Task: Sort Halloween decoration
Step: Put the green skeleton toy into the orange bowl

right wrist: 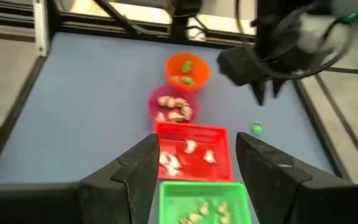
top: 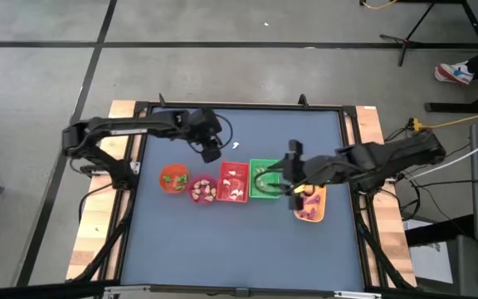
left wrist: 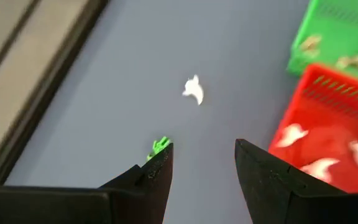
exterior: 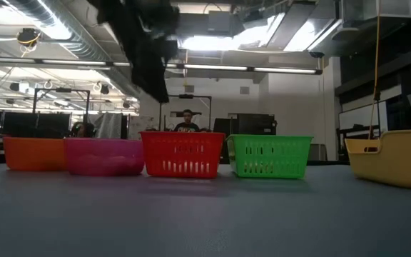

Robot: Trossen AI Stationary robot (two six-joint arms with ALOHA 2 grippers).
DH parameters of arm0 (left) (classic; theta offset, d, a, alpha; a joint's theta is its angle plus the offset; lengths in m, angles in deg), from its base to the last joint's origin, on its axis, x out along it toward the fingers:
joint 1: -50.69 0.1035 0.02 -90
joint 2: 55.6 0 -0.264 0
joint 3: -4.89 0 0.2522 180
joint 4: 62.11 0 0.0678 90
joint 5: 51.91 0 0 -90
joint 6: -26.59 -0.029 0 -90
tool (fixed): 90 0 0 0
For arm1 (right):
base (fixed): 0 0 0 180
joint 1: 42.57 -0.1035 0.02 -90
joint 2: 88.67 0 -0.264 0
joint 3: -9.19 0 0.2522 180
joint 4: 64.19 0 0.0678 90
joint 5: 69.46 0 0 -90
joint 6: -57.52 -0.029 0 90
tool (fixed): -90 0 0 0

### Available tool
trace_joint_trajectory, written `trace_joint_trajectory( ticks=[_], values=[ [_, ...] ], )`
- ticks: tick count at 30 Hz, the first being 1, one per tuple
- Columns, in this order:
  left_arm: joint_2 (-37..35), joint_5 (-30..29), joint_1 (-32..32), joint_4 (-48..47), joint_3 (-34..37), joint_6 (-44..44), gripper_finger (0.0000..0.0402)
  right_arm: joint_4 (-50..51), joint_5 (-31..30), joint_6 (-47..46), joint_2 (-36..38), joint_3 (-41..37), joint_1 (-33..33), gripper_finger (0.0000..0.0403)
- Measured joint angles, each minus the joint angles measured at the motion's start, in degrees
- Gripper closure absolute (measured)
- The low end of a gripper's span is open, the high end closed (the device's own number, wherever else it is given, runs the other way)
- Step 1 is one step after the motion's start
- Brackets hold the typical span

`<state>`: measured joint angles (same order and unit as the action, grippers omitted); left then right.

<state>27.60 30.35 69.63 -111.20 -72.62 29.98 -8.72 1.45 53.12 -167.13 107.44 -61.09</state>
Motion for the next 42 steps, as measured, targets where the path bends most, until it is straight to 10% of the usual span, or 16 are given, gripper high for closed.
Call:
trace_joint_trajectory(
  ticks=[13, 29, 42],
  values=[
    [15.9, 3.2, 8.8, 0.5, 0.0, -11.8, 0.0246, 14.9, -10.1, -6.3, 10.4, -0.7, 0.2, 0.0192],
    [19.3, 3.2, 10.0, 7.7, 0.0, -18.4, 0.0246, 14.4, -15.9, -14.0, 20.9, -22.1, 5.2, 0.0192],
    [20.0, 5.7, 10.5, 8.3, -0.1, -23.6, 0.0246, -6.2, 2.9, -10.4, 22.8, -38.8, 19.0, 0.0192]
  ],
)
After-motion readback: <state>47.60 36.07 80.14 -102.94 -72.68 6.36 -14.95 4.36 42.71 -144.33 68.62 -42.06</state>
